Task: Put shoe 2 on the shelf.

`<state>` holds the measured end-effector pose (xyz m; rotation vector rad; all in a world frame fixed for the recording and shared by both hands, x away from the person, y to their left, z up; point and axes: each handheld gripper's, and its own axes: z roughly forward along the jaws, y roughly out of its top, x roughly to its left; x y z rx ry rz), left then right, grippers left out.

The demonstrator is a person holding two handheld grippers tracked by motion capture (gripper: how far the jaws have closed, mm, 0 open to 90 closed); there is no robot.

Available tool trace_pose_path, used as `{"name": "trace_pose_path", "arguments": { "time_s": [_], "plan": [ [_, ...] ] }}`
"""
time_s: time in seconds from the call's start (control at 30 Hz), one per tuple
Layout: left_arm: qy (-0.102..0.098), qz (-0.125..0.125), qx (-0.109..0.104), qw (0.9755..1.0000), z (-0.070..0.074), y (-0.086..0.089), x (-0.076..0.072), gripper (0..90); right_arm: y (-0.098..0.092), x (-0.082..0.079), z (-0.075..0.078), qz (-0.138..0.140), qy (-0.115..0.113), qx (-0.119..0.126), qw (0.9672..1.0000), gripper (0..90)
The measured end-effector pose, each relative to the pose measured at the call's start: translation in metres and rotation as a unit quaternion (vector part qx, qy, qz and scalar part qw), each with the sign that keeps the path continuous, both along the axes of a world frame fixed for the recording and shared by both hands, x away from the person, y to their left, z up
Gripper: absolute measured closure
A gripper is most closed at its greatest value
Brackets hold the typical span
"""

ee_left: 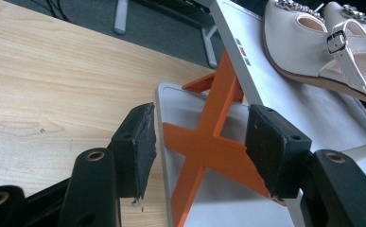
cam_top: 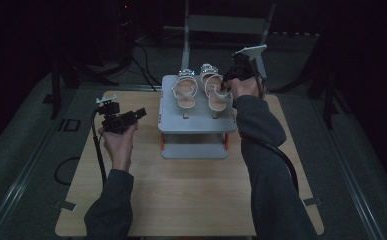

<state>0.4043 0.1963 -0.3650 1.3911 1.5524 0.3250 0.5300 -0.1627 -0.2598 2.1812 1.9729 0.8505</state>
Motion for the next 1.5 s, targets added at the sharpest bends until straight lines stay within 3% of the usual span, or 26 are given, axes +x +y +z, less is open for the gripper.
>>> {"name": "trace_pose_path", "arguments": {
  "time_s": [0.27, 0.43, 0.67, 0.73, 0.8, 0.93, 1.1, 1.17, 1.2, 1.23, 1.3, 1.33, 1.5],
  "plan": [
    [0.000, 0.004, 0.000, 1.0000, 0.001, 0.004, -0.003, 43.9, 0.010, 0.005, 0.000, -0.002, 0.010, -0.012, 0.9999, 82.5],
    [0.000, 0.005, 0.002, 1.0000, 0.002, 0.004, -0.003, 43.9, 0.012, 0.009, -0.002, -0.003, 0.028, -0.012, 0.9995, 82.3],
    [0.001, 0.002, 0.002, 1.0000, 0.000, 0.001, -0.002, 43.9, 0.018, 0.012, -0.003, 0.010, 0.036, -0.026, 0.9989, 81.4],
    [0.003, 0.002, 0.002, 1.0000, 0.000, 0.000, -0.001, 43.9, 0.019, 0.013, -0.006, 0.023, 0.047, -0.031, 0.9981, 76.9],
    [0.003, 0.000, 0.004, 1.0000, -0.001, -0.001, -0.001, 43.9, 0.016, 0.015, -0.007, 0.035, 0.043, -0.019, 0.9983, 64.9],
    [0.004, 0.002, 0.002, 1.0000, -0.001, -0.001, -0.001, 43.8, 0.013, 0.014, -0.001, 0.058, 0.014, -0.022, 0.9980, 48.8],
    [0.003, 0.003, 0.002, 1.0000, -0.002, -0.002, -0.001, 43.9, 0.008, 0.008, 0.014, 0.093, -0.035, -0.008, 0.9950, 40.2],
    [0.004, 0.002, 0.003, 1.0000, -0.002, -0.003, -0.001, 43.9, 0.004, 0.005, 0.018, 0.108, -0.061, 0.003, 0.9923, 39.3],
    [0.004, 0.001, 0.005, 1.0000, -0.003, -0.004, -0.001, 43.8, -0.001, -0.001, 0.023, 0.116, -0.100, 0.015, 0.9882, 38.1],
    [0.005, 0.001, 0.005, 1.0000, -0.003, -0.004, -0.001, 43.8, -0.001, -0.001, 0.023, 0.116, -0.100, 0.015, 0.9882, 38.1],
    [0.005, 0.002, 0.008, 1.0000, -0.004, -0.005, -0.001, 43.9, -0.010, -0.008, 0.025, 0.120, -0.137, 0.033, 0.9827, 37.6],
    [0.006, 0.002, 0.009, 0.9999, -0.004, -0.005, -0.001, 43.9, -0.020, -0.014, 0.024, 0.115, -0.166, 0.043, 0.9785, 37.2],
    [0.009, 0.001, 0.019, 0.9998, -0.007, -0.005, 0.000, 43.8, -0.046, -0.021, 0.014, 0.097, -0.188, 0.060, 0.9756, 37.3]
  ]
}}
